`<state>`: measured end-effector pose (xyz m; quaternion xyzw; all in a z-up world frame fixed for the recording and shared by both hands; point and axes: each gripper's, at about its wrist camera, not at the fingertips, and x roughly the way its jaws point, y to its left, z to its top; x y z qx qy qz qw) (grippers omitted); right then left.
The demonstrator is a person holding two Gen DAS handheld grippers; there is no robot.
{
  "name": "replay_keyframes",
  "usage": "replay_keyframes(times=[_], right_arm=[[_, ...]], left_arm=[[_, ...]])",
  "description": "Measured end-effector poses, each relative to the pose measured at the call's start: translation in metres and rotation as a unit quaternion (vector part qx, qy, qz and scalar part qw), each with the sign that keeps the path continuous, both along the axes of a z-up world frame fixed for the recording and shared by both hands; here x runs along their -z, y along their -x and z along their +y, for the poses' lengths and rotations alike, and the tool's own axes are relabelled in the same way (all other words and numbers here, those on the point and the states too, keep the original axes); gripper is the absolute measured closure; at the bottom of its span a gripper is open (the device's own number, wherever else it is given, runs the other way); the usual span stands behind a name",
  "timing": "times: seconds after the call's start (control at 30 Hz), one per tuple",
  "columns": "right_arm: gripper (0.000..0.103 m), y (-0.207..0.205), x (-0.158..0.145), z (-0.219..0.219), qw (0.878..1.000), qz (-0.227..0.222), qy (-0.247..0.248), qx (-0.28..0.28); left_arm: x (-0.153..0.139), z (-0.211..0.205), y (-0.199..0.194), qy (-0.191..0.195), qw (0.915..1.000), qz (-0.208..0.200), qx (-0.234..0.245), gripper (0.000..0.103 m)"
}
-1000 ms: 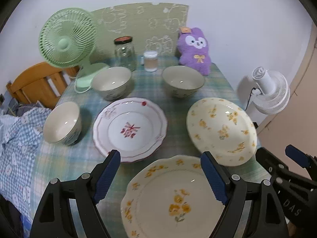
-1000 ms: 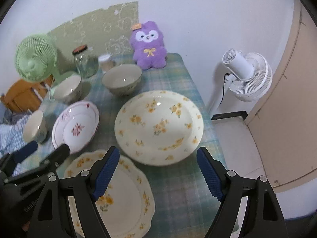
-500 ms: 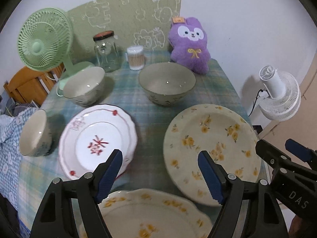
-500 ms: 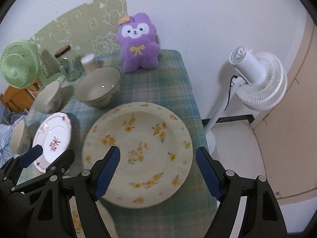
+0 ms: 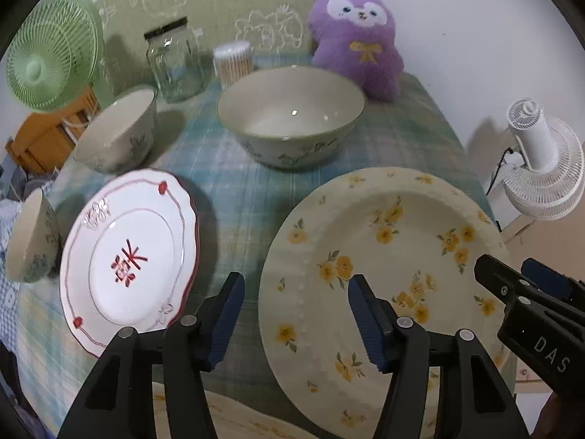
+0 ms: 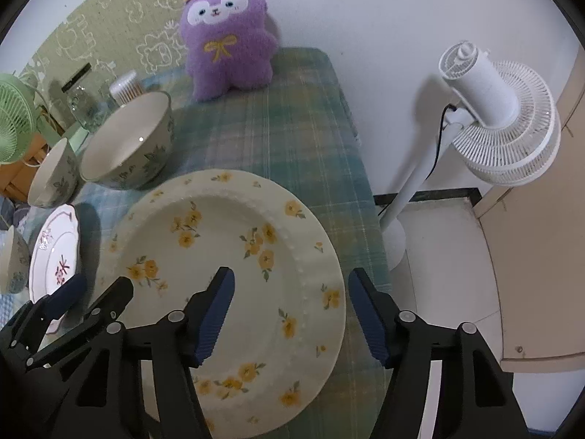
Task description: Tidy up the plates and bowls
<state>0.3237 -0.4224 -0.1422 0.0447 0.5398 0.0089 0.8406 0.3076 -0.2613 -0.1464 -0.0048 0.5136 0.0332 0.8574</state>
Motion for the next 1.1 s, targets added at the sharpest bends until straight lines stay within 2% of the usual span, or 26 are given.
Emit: replay_keyframes(times=[0.07,0.27,0.4,0.83,1.1], right_arm=[[0.040,-0.003,0.004,0.000,1.000,0.002,0.004,-0.003],[0.051,-0.011,0.017,-0.005,1.000,0.017,0.013,-0.013],[0.057,-0.014,0.022,-0.006,0.999,0.027,0.024,-0.018],[0.056,-0.017,0.022,-0.005,0.999,0.032,0.028,-0.023],[0.056,-0.012,0.013,-0.004,0.999,0.033,0.027,-0.013]], left_arm=[[0.004,0.000,-0.002,-0.002,1.0000,0.005,-0.004,0.043],[0.014,0.000,-0.006,-0.001,0.9996,0.025,-0.010,0.059],[0.015,-0.002,-0.006,-0.003,0.9996,0.027,-0.008,0.059],[0.017,-0.003,-0.011,-0.018,0.9993,0.034,-0.001,0.057],[0.006,-0.002,-0.008,-0.015,0.9995,0.027,0.002,0.058]])
